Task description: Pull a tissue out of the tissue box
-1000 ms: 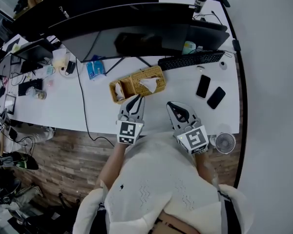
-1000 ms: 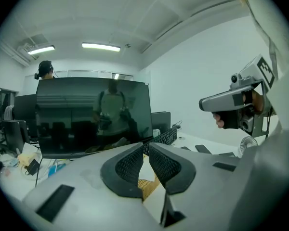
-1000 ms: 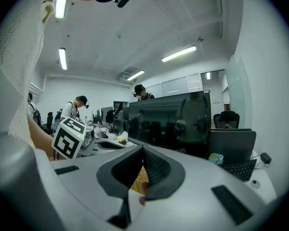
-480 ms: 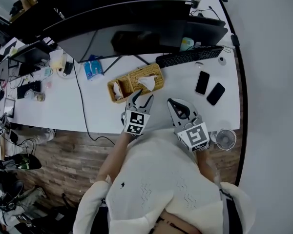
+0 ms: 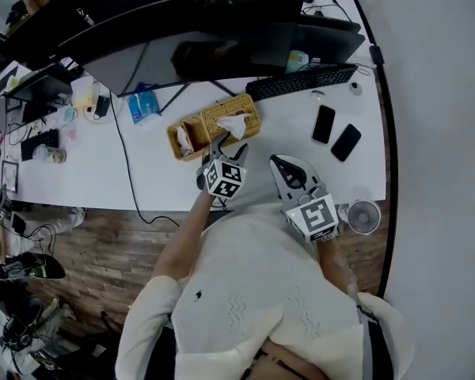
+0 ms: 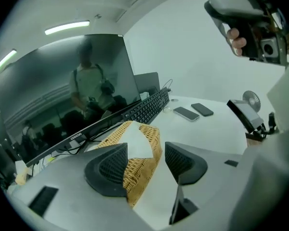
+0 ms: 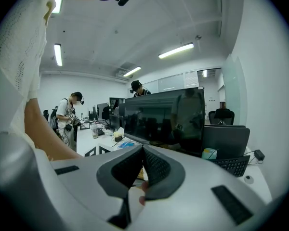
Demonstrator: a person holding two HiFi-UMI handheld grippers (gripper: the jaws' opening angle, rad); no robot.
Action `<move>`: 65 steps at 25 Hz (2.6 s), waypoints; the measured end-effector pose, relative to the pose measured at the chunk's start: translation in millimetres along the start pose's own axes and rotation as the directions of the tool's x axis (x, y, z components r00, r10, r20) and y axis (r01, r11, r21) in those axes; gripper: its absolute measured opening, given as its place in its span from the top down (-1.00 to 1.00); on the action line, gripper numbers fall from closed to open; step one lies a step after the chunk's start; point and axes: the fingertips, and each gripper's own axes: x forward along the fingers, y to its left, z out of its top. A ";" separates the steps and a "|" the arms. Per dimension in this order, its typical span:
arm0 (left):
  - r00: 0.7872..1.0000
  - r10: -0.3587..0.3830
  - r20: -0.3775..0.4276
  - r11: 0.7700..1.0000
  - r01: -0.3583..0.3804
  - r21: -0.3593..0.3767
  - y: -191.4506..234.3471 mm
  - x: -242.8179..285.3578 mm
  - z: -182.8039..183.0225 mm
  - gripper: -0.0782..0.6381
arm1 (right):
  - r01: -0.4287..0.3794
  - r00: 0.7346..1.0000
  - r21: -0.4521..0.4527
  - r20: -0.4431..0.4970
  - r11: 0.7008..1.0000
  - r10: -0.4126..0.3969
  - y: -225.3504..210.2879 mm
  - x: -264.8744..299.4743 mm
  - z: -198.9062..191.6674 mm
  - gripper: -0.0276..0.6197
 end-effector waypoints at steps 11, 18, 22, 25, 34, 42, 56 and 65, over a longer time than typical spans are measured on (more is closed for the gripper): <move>0.991 -0.002 -0.135 0.991 0.020 0.133 3.8 36.1 -18.8 0.14 | 0.002 1.000 0.001 -0.020 1.000 -0.002 4.0 0.7 -4.9 0.91; 0.990 0.026 -0.140 0.995 -0.011 0.104 10.6 36.6 -24.2 0.39 | -0.002 1.000 -0.008 -0.020 1.000 0.002 2.2 0.0 -14.6 0.91; 0.990 0.000 -0.143 0.999 0.006 0.044 10.3 33.0 -26.0 0.53 | 0.001 1.000 -0.018 -0.012 1.000 -0.001 1.9 0.0 -11.5 0.91; 0.991 -0.011 -0.135 1.000 0.013 0.011 12.0 29.4 -24.4 0.63 | 0.003 1.000 -0.017 -0.020 1.000 -0.004 1.1 -1.1 -12.3 0.91; 0.992 -0.019 -0.124 0.991 0.002 -0.132 17.5 10.5 -34.9 0.74 | 0.005 1.000 -0.020 -0.031 1.000 -0.006 7.0 -3.0 -16.3 0.91; 0.997 0.010 -0.082 0.978 -0.027 -0.207 21.6 -4.1 -33.9 0.74 | -0.013 1.000 -0.048 -0.012 0.999 0.013 18.3 -3.4 -16.5 0.91; 0.998 0.031 -0.058 0.975 -0.043 -0.217 26.8 -18.3 -30.0 0.74 | -0.018 1.000 -0.051 -0.020 0.999 0.017 30.3 -11.7 -19.5 0.91; 0.998 0.034 -0.048 0.973 -0.044 -0.228 26.9 -28.1 -32.8 0.74 | -0.001 1.000 -0.035 -0.020 0.999 0.000 38.6 -17.2 -17.6 0.91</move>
